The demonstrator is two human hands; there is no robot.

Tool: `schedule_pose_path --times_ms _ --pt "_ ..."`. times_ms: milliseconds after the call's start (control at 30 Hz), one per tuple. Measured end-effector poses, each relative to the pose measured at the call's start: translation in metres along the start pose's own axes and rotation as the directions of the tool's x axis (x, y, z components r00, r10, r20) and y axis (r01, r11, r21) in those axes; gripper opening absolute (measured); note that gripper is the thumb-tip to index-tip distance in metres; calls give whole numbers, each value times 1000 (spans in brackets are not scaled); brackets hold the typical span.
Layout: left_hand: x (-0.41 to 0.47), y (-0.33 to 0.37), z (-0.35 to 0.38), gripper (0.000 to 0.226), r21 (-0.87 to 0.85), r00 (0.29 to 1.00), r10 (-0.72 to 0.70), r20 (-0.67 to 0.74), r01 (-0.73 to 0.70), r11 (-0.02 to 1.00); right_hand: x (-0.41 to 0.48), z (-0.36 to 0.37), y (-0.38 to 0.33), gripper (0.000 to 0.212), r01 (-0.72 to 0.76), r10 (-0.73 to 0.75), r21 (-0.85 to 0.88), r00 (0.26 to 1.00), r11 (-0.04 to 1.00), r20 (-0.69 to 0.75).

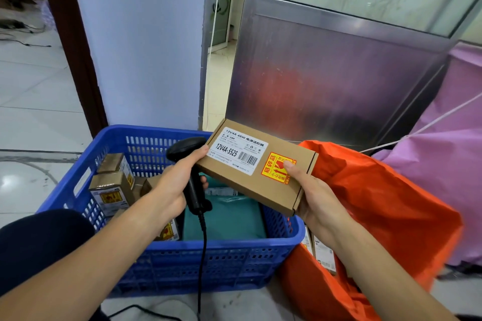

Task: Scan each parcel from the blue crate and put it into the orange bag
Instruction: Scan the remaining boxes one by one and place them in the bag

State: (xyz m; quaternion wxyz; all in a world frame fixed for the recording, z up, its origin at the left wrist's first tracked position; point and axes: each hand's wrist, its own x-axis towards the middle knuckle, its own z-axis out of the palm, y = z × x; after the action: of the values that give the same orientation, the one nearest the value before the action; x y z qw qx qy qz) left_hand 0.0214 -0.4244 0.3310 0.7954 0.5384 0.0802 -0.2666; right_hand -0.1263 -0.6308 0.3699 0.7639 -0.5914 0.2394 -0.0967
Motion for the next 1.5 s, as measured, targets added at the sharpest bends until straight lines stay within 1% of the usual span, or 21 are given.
schedule_pose_path --times_ms 33,100,167,267,367,433,533,567,667,767,867,1000,1233,1300,1400,1500 --pt "-1 -1 1 51 17 1000 7 12 -8 1000 -1 1 -1 41 14 -14 29 1000 999 -13" --pt "-2 -1 2 50 36 999 20 25 -21 999 0 -1 -3 46 31 -30 21 999 999 -26" --pt "-3 -1 3 47 44 999 18 35 -19 999 1 -4 -5 51 31 -32 -27 999 999 -25" --pt "-3 -1 4 41 48 998 -2 67 -1 999 2 -8 -8 50 62 -64 -92 998 994 -24" --pt "-4 -2 6 39 58 996 -14 92 8 998 4 -13 -12 54 93 -100 -156 994 983 -41" --pt "-5 -3 7 38 48 995 -17 95 12 999 4 -17 -16 52 111 -122 -190 991 976 -48" --pt "-6 -3 8 31 37 995 -31 92 28 999 3 -20 -21 39 151 -166 -222 985 963 -51" --pt "-6 -3 7 28 40 995 -41 94 37 999 3 -22 -22 39 169 -186 -232 981 958 -57" --pt "-6 -1 6 20 52 992 -68 107 62 997 4 -28 -23 48 219 -253 -286 964 933 -87" --pt "-8 1 8 16 79 988 -49 149 38 996 7 -34 -23 43 247 -299 -325 947 913 -119" --pt "-13 1 10 18 111 980 -14 198 -8 994 12 -42 -24 43 230 -292 -330 945 915 -151" --pt "-18 -1 11 29 135 965 1 261 -37 990 17 -53 -27 42 184 -246 -323 956 928 -162" --pt "-22 -7 12 20 254 935 -22 353 -73 964 20 -58 -28 45 183 -249 -331 953 926 -170" --pt "-23 -7 12 19 270 929 -13 370 -94 958 19 -57 -28 44 187 -255 -337 952 923 -168" --pt "-25 -7 14 22 280 925 7 380 -122 952 20 -57 -27 45 186 -259 -355 951 916 -170" --pt "-27 -7 15 17 285 925 6 380 -123 951 21 -57 -27 46 183 -259 -359 950 915 -174"
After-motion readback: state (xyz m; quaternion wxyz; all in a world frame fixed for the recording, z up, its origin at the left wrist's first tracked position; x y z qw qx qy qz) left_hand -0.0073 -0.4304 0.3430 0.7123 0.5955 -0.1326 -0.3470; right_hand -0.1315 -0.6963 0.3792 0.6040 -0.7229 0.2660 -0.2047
